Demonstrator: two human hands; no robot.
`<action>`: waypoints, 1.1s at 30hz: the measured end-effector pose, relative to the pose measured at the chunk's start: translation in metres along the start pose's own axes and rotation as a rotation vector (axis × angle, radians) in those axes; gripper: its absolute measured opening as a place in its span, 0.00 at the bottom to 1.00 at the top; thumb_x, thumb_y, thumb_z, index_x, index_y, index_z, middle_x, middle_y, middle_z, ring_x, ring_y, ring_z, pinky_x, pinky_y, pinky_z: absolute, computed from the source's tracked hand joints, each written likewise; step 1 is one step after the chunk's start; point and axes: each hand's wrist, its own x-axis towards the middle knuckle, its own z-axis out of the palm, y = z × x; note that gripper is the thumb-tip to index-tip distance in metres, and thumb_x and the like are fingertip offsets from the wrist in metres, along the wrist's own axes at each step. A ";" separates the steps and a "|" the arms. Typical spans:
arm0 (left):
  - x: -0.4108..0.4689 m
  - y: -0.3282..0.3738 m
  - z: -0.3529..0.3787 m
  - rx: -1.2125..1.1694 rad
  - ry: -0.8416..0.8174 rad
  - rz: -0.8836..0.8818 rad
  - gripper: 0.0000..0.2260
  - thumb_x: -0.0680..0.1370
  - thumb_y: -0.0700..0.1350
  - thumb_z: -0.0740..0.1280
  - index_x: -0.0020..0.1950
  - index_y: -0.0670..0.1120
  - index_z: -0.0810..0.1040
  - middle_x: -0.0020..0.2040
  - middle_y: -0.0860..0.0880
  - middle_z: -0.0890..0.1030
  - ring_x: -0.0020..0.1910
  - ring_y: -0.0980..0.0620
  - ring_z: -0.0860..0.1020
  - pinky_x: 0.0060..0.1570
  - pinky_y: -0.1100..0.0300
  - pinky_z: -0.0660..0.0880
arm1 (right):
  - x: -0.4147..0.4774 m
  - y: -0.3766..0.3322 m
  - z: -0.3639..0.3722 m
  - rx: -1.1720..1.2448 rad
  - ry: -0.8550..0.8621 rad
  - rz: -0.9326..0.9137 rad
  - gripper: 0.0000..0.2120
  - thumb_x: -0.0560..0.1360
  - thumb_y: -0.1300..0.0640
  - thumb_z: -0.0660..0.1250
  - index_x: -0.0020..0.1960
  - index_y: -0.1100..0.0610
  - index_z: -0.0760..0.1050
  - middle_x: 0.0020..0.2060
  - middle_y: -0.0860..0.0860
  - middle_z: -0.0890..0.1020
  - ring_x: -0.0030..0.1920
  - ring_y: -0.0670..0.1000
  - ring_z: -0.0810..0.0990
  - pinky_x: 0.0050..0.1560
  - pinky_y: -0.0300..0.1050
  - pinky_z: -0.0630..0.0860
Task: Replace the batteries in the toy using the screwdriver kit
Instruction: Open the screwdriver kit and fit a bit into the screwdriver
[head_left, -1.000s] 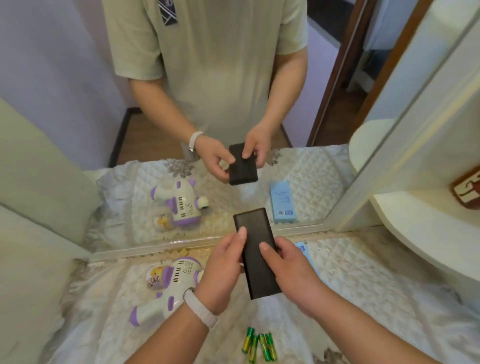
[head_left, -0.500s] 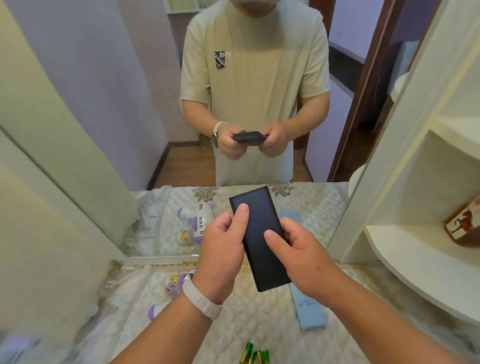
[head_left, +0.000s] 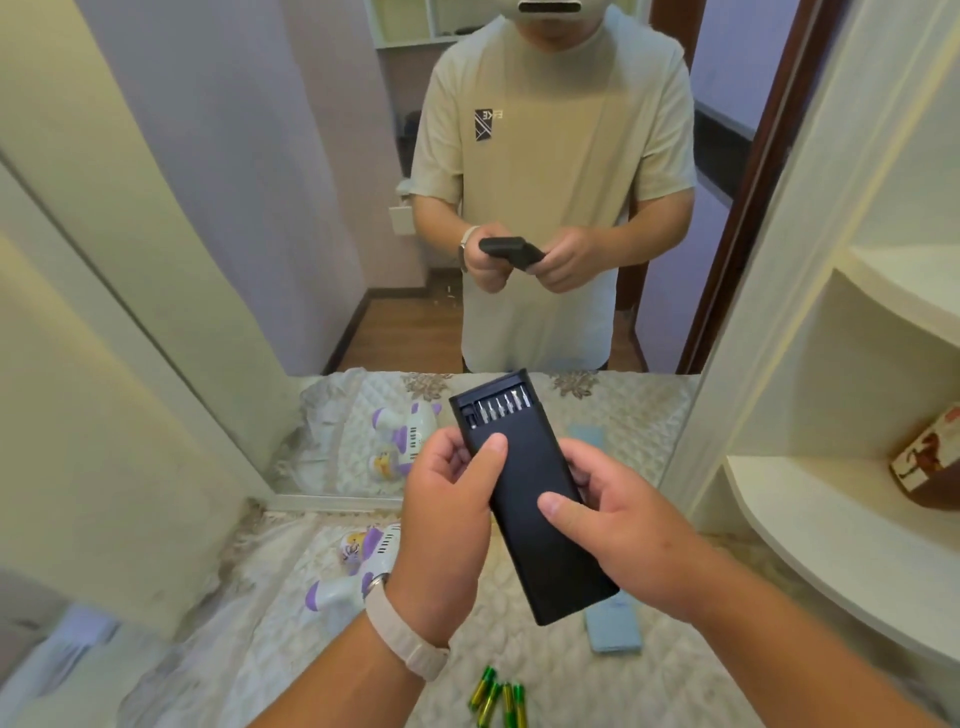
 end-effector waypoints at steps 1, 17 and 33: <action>-0.003 0.000 0.002 -0.004 0.004 -0.011 0.08 0.80 0.44 0.66 0.54 0.40 0.78 0.48 0.41 0.84 0.46 0.47 0.82 0.44 0.54 0.79 | -0.002 0.000 -0.002 0.007 0.003 -0.002 0.16 0.79 0.64 0.63 0.63 0.49 0.74 0.52 0.44 0.84 0.52 0.44 0.83 0.48 0.37 0.79; -0.004 -0.010 0.017 -0.139 0.182 -0.008 0.08 0.82 0.47 0.62 0.52 0.45 0.79 0.43 0.50 0.85 0.41 0.55 0.82 0.34 0.59 0.79 | -0.029 0.043 -0.019 -0.130 0.190 0.246 0.12 0.77 0.50 0.67 0.40 0.58 0.77 0.32 0.52 0.83 0.33 0.48 0.81 0.35 0.44 0.76; 0.029 -0.007 0.002 -0.084 0.220 0.019 0.10 0.83 0.46 0.60 0.53 0.46 0.80 0.46 0.47 0.86 0.42 0.53 0.82 0.37 0.56 0.80 | -0.006 0.040 -0.030 -0.112 0.202 0.062 0.10 0.77 0.58 0.68 0.39 0.60 0.74 0.28 0.49 0.79 0.31 0.48 0.77 0.37 0.43 0.74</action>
